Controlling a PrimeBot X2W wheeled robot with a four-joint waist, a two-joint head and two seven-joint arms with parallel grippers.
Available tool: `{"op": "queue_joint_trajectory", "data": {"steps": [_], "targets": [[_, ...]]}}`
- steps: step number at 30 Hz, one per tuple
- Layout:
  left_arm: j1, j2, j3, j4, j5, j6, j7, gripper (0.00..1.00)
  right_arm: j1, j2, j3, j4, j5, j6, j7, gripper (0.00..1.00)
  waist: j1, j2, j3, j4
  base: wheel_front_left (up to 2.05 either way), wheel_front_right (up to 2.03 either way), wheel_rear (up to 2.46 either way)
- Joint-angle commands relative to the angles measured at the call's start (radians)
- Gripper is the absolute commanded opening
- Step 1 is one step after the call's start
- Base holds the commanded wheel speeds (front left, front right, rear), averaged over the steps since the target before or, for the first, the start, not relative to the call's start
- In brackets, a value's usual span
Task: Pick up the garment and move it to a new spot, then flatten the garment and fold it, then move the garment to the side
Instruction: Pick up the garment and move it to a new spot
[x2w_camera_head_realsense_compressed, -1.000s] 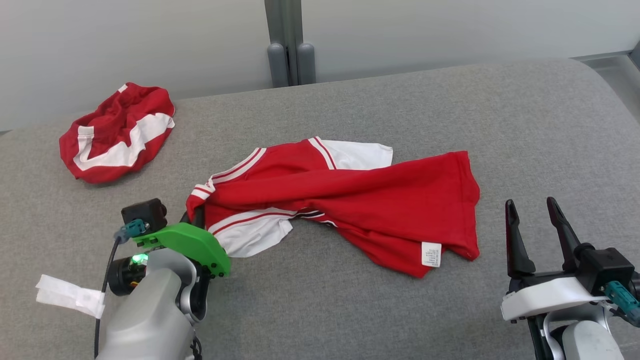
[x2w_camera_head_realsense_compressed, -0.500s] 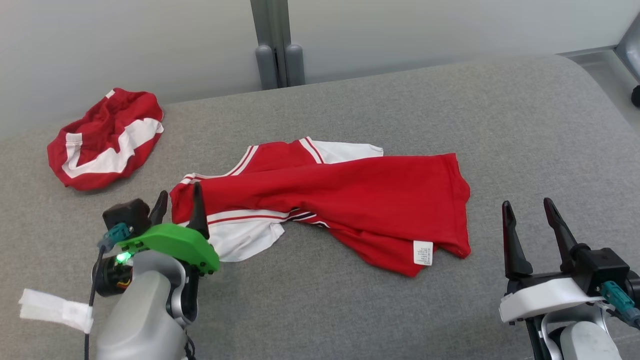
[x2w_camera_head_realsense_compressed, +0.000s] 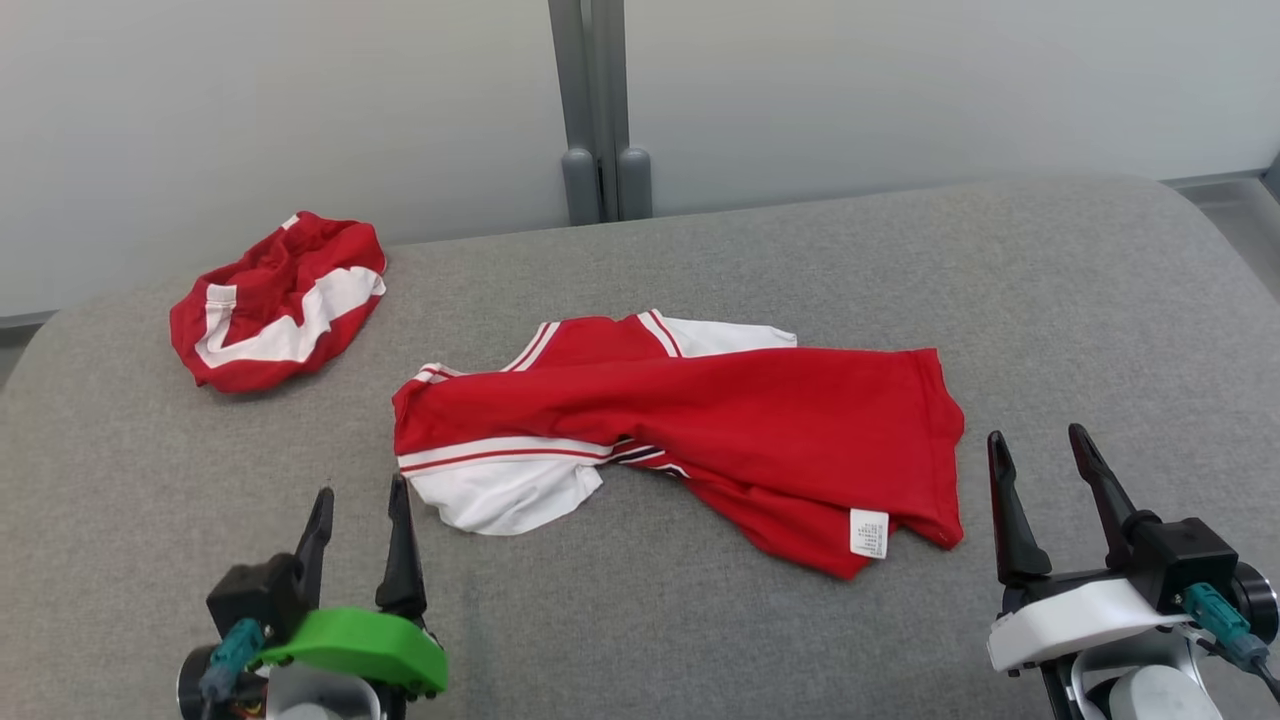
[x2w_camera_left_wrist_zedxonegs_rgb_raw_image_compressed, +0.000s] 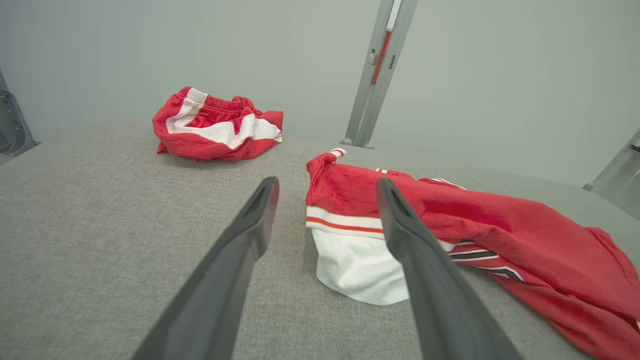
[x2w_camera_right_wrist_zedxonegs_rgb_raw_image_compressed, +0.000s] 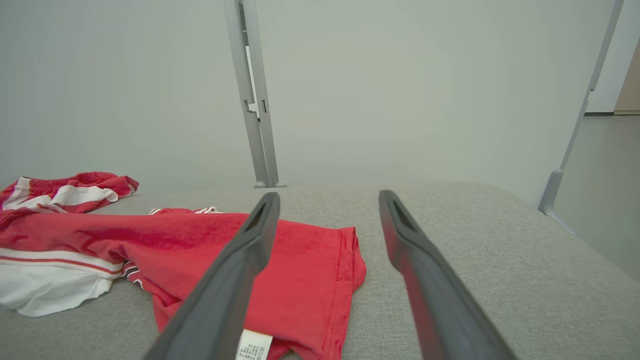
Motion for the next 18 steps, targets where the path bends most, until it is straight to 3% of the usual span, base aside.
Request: {"op": "queue_joint_trajectory", "data": {"steps": [1,9,18], "targets": [[0.039,-0.004,0.010,-0.023,0.017,-0.006,0.001,1.00,0.015,-0.003,0.000,0.003,0.007,-0.001,-0.003,1.00,0.0000,0.0000,-0.018,0.012,0.00,0.00,0.00],[0.171,-0.029,0.028,-0.108,0.047,-0.001,0.000,1.00,0.047,-0.003,0.005,0.008,0.014,-0.001,-0.003,1.00,0.0000,0.0000,-0.047,0.027,0.00,0.00,0.00],[0.191,-0.033,0.009,-0.119,0.026,0.011,0.000,1.00,0.066,-0.003,0.018,0.012,0.030,-0.001,-0.003,1.00,0.0000,0.0000,-0.057,0.033,0.00,0.00,0.00]]}}
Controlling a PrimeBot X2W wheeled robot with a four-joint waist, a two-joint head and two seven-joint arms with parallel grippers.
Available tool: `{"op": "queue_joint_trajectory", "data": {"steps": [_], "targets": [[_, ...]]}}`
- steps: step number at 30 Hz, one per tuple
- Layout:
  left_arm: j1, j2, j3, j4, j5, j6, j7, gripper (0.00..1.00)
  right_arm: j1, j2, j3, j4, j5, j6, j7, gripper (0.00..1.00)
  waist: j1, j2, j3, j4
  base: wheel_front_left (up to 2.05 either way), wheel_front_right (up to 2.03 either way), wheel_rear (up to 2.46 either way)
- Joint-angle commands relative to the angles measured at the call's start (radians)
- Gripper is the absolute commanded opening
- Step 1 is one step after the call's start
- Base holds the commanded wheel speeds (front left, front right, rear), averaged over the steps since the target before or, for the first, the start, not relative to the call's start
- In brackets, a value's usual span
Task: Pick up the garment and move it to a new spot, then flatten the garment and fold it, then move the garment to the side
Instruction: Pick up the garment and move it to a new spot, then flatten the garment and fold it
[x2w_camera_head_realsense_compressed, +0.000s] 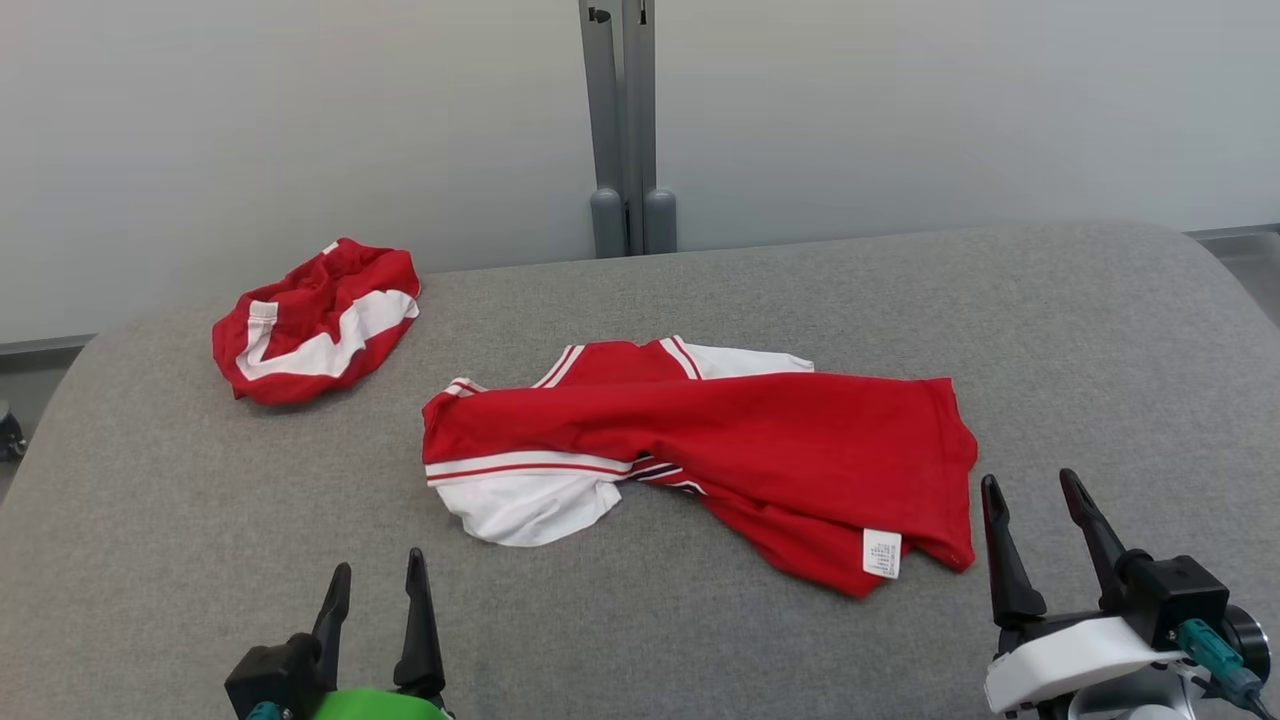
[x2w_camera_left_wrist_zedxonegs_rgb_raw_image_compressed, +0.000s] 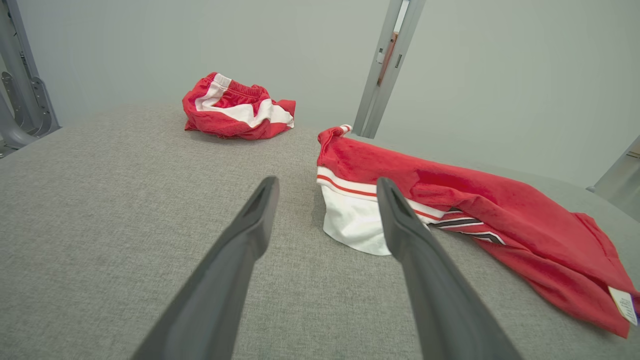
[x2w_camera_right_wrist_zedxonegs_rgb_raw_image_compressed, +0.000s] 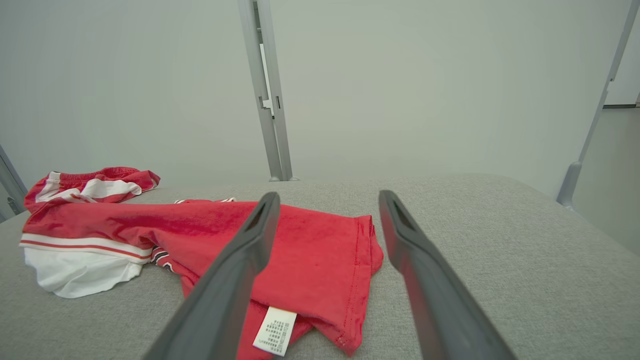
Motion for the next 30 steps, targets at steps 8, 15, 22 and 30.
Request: {"op": "queue_joint_trajectory", "data": {"steps": [8,15,22,30], "targets": [[-0.004,0.000,-0.023,0.007,-0.003,0.013,0.000,1.00,-0.007,-0.003,0.005,0.006,0.006,-0.001,-0.003,1.00,0.0000,0.0000,0.001,0.000,0.00,0.00,0.00],[-0.009,0.000,-0.025,0.007,0.002,0.018,0.000,1.00,-0.010,-0.003,0.002,0.008,0.005,-0.001,-0.003,1.00,0.0000,0.0000,0.003,0.002,0.00,0.00,0.00],[-0.018,0.000,-0.036,0.023,0.008,0.009,0.000,1.00,-0.012,-0.003,0.000,0.004,0.008,-0.001,-0.003,1.00,0.0000,0.0000,0.011,0.001,0.00,0.00,0.00],[-0.161,0.001,-0.104,0.228,0.018,-0.027,0.007,1.00,-0.025,-0.003,0.011,0.004,0.003,-0.001,-0.003,1.00,0.0000,0.0000,0.049,-0.005,0.00,0.00,0.00]]}}
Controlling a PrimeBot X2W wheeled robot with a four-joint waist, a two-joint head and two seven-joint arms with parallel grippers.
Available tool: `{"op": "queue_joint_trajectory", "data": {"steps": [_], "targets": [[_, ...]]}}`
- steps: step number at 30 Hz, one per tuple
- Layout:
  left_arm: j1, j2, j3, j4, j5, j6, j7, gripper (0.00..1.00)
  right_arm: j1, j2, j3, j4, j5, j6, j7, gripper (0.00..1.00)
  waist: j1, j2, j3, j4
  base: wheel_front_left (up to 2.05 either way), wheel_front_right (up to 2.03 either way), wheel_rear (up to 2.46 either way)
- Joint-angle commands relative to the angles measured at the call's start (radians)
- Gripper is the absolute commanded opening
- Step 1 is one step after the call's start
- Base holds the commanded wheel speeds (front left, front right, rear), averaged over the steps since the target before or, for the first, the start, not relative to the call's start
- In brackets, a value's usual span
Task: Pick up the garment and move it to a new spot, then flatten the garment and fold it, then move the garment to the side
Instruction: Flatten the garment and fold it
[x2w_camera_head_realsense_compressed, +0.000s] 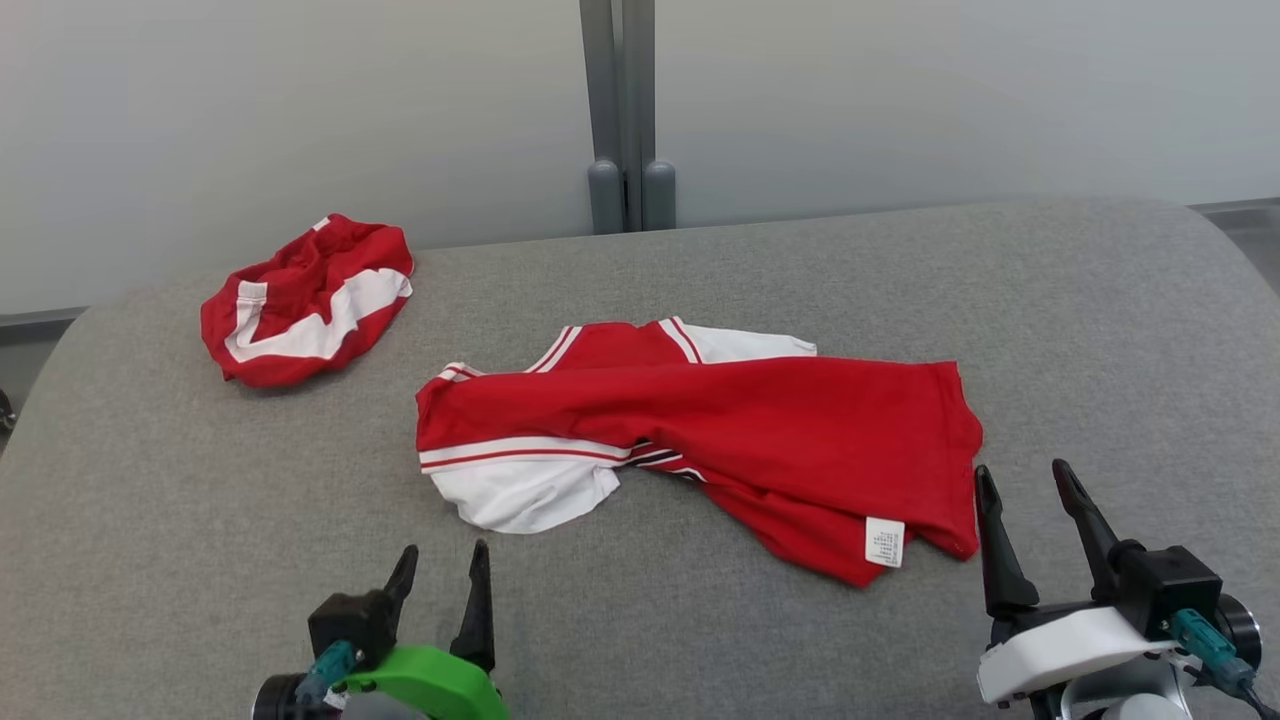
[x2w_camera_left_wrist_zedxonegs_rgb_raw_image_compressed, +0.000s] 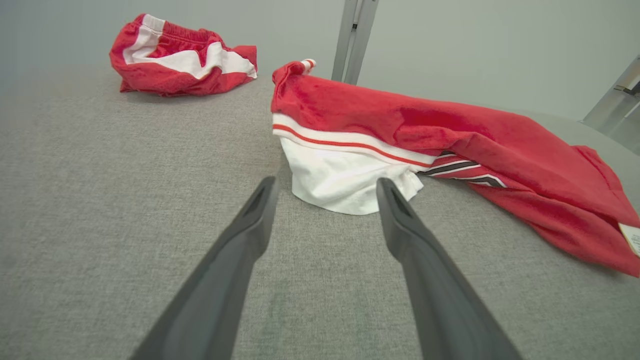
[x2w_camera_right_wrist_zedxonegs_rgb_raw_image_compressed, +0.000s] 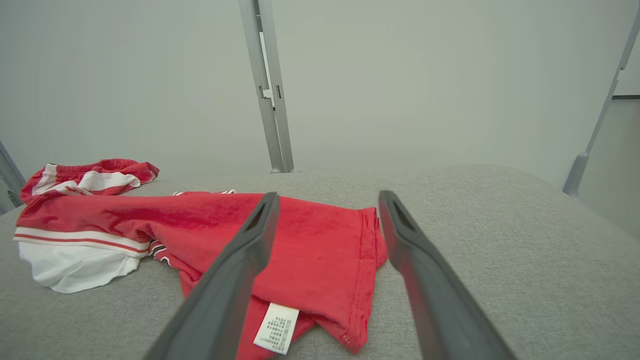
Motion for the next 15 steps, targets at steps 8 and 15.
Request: {"op": "queue_joint_trajectory", "data": {"steps": [8,15], "targets": [[-0.208,0.008,0.007,0.266,-0.027,-0.036,0.010,1.00,-0.039,-0.003,0.027,-0.003,-0.022,-0.001,-0.003,1.00,0.0000,-0.0001,0.071,-0.053,0.00,0.00,0.00],[-0.319,0.017,0.019,0.425,-0.033,-0.055,-0.003,1.00,-0.066,-0.003,0.020,-0.004,-0.030,-0.001,-0.003,1.00,0.0000,-0.0001,0.126,-0.095,0.00,0.00,0.00]]}}
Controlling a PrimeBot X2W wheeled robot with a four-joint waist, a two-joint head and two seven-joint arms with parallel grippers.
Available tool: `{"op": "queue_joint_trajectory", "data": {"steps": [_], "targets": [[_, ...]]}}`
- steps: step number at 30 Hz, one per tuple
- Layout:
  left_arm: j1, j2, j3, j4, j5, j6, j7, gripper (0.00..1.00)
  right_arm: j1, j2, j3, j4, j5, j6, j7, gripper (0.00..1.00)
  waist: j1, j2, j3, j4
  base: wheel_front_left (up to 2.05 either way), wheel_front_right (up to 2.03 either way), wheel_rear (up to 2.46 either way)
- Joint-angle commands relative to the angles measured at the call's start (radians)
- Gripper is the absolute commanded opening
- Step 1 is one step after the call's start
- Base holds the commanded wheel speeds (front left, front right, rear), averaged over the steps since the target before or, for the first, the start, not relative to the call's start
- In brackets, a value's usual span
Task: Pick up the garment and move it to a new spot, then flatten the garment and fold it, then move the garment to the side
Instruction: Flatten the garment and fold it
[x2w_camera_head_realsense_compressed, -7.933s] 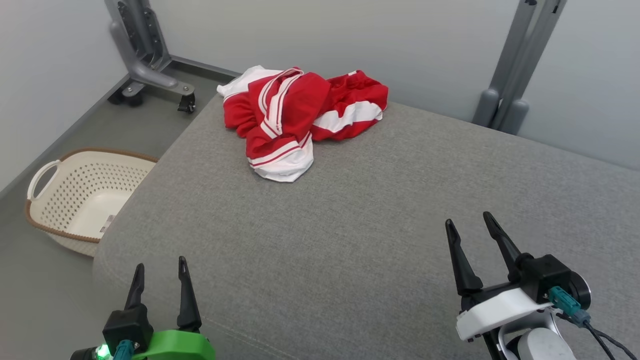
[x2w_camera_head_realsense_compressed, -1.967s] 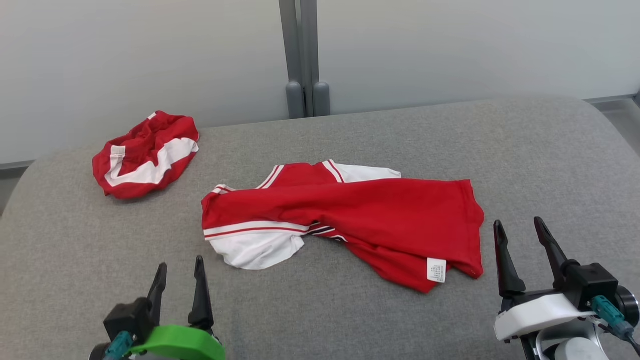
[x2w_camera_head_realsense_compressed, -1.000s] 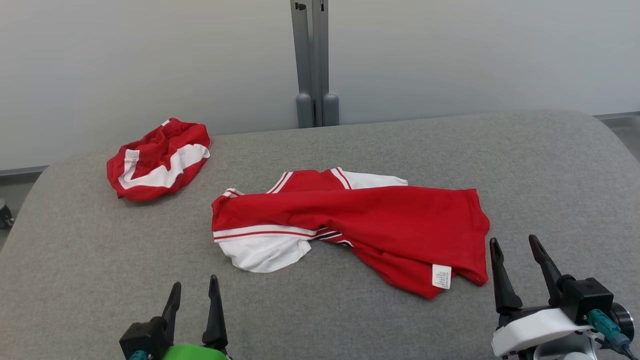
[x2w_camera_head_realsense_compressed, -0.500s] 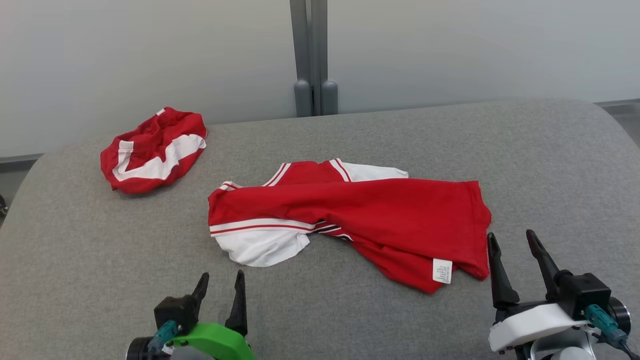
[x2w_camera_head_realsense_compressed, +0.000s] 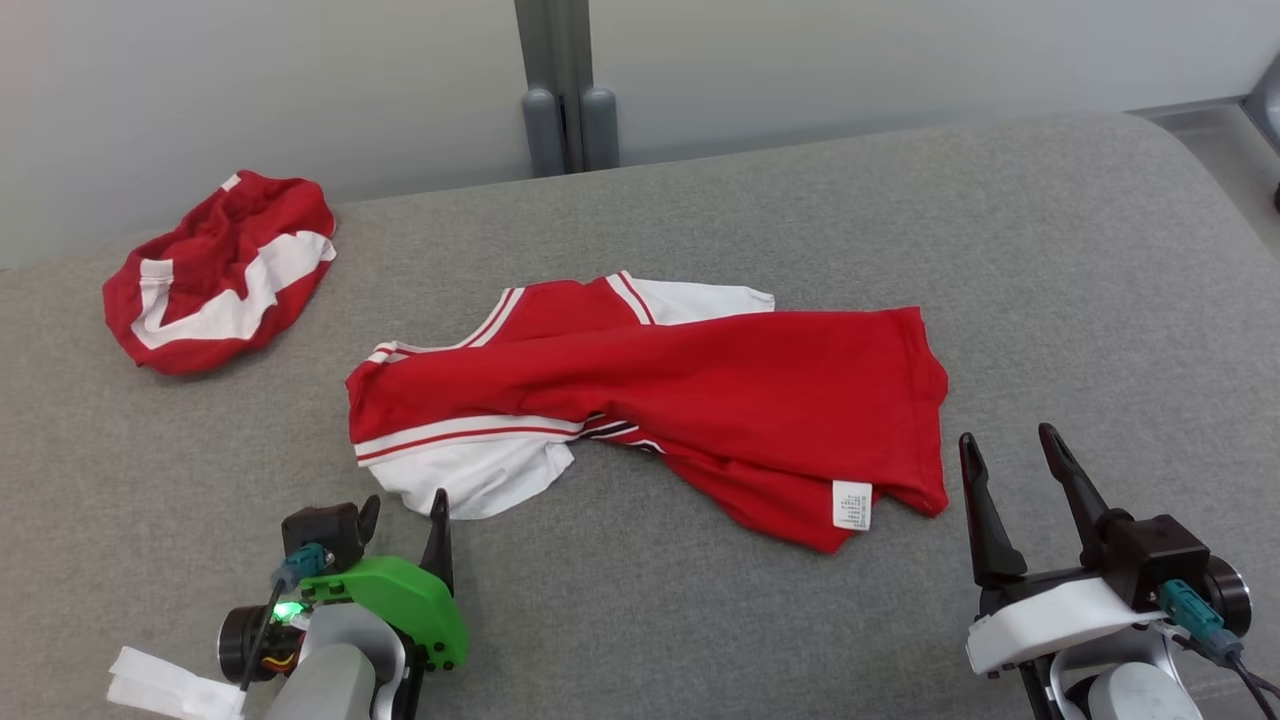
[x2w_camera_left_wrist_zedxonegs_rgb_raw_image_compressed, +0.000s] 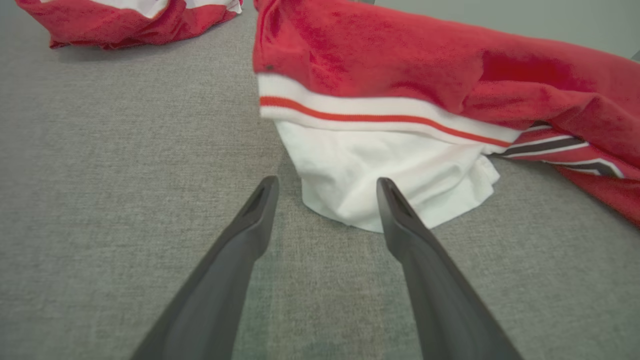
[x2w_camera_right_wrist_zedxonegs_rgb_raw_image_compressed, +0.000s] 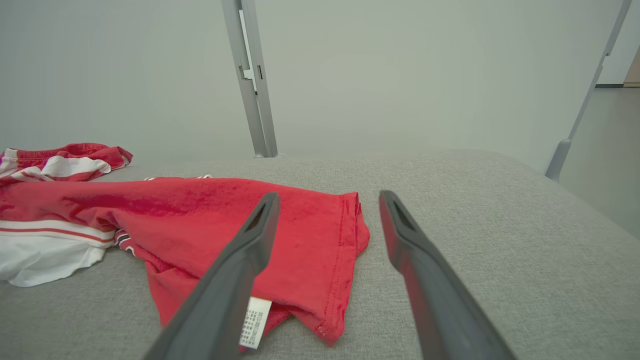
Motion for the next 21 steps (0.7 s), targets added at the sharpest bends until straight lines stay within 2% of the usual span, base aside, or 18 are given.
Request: {"op": "queue_joint_trajectory", "data": {"steps": [1,3,4,5,6,8,13,21], "targets": [[-0.025,0.004,-0.001,0.021,-0.007,-0.007,-0.005,1.00,-0.015,-0.002,-0.002,0.000,-0.007,-0.001,-0.003,1.00,0.0000,0.0000,0.028,-0.026,0.00,0.00,0.00],[-0.043,0.002,-0.005,0.055,-0.007,-0.012,-0.007,0.99,-0.019,-0.002,-0.002,0.002,-0.007,-0.001,-0.003,1.00,0.0000,0.0000,0.031,-0.031,0.00,0.00,0.00],[-0.050,0.000,-0.008,0.072,-0.009,-0.017,-0.008,0.76,-0.019,-0.002,-0.002,0.004,-0.006,-0.001,-0.003,1.00,0.0000,0.0000,0.032,-0.033,0.00,0.00,0.00],[-0.055,-0.001,-0.012,0.085,-0.008,-0.019,-0.009,0.48,-0.019,-0.003,-0.001,0.005,-0.006,-0.001,-0.003,1.00,0.0000,0.0000,0.031,-0.034,0.00,0.00,0.00],[-0.061,-0.002,-0.017,0.100,-0.008,-0.024,-0.009,0.37,-0.020,-0.002,0.000,0.007,-0.004,-0.001,-0.003,1.00,0.0000,0.0000,0.030,-0.035,0.00,0.00,0.00],[-0.070,-0.004,-0.028,0.120,-0.005,-0.029,-0.009,0.00,-0.021,-0.003,0.001,0.009,-0.001,-0.001,-0.003,1.00,0.0000,0.0000,0.026,-0.034,0.00,0.00,0.00],[-0.056,-0.007,-0.041,0.079,0.014,-0.041,-0.009,0.00,-0.003,-0.003,-0.009,0.012,0.006,-0.001,-0.003,1.00,0.0000,0.0000,0.003,-0.017,0.00,0.00,0.00],[0.100,0.009,-0.030,-0.158,0.064,-0.047,-0.008,0.00,0.036,-0.002,-0.016,0.017,0.023,-0.001,-0.003,1.00,0.0000,0.0000,-0.057,0.031,0.00,0.00,0.00]]}}
